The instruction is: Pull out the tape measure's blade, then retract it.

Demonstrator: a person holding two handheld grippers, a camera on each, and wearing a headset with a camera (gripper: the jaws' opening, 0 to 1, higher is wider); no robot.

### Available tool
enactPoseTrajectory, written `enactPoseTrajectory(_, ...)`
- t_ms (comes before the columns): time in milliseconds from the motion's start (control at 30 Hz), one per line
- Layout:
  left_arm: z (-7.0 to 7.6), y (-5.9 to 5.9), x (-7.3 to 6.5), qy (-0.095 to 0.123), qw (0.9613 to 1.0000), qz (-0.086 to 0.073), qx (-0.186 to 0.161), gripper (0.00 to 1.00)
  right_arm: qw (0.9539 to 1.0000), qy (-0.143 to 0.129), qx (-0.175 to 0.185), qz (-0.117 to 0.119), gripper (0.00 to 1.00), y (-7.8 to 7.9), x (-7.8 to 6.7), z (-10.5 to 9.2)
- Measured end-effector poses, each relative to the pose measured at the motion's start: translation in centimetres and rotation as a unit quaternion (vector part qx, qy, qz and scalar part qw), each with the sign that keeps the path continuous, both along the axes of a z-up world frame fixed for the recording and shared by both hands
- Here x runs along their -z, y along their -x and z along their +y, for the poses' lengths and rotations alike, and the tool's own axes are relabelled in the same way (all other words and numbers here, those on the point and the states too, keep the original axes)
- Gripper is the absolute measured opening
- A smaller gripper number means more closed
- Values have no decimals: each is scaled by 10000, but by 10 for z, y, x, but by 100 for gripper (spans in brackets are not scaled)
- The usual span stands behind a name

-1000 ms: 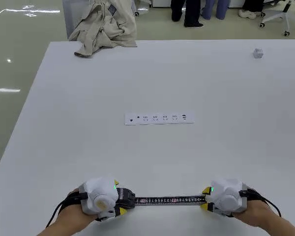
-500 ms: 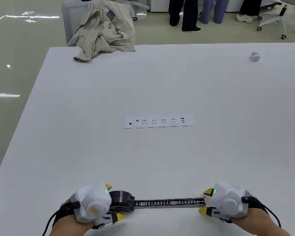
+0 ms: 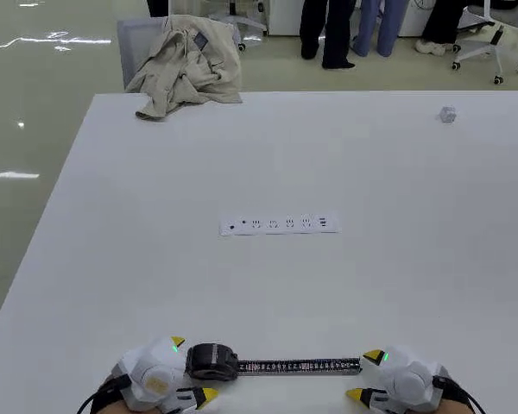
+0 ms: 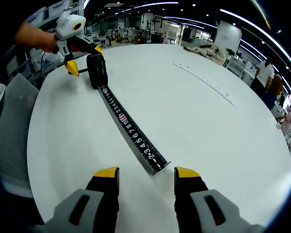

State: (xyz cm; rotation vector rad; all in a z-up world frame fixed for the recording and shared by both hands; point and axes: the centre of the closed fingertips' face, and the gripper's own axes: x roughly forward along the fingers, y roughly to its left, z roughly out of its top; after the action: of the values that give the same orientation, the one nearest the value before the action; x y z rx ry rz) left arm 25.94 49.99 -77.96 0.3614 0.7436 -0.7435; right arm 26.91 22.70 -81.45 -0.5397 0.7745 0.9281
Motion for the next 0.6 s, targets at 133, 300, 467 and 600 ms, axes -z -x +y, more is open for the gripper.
enactPoseTrajectory(133, 1, 3, -2, 124, 9998, -5, -155, 66, 9999, -72, 84, -11, 47, 5, -4, 2)
enactPoseTrajectory(300, 1, 6, -7, 308, 9986, -46, -416, 66, 9988, -302, 381, 5, 48, 6, -10, 1)
enactPoseTrajectory(467, 1, 9, -11, 380, 9976, -85, -581, 67, 9983, -333, 483, 52, 50, 13, -11, 2)
enactPoseTrajectory(600, 5, 12, -12, 400, 9966, -89, -709, 68, 9977, -361, 563, 48, 52, 17, -14, 3)
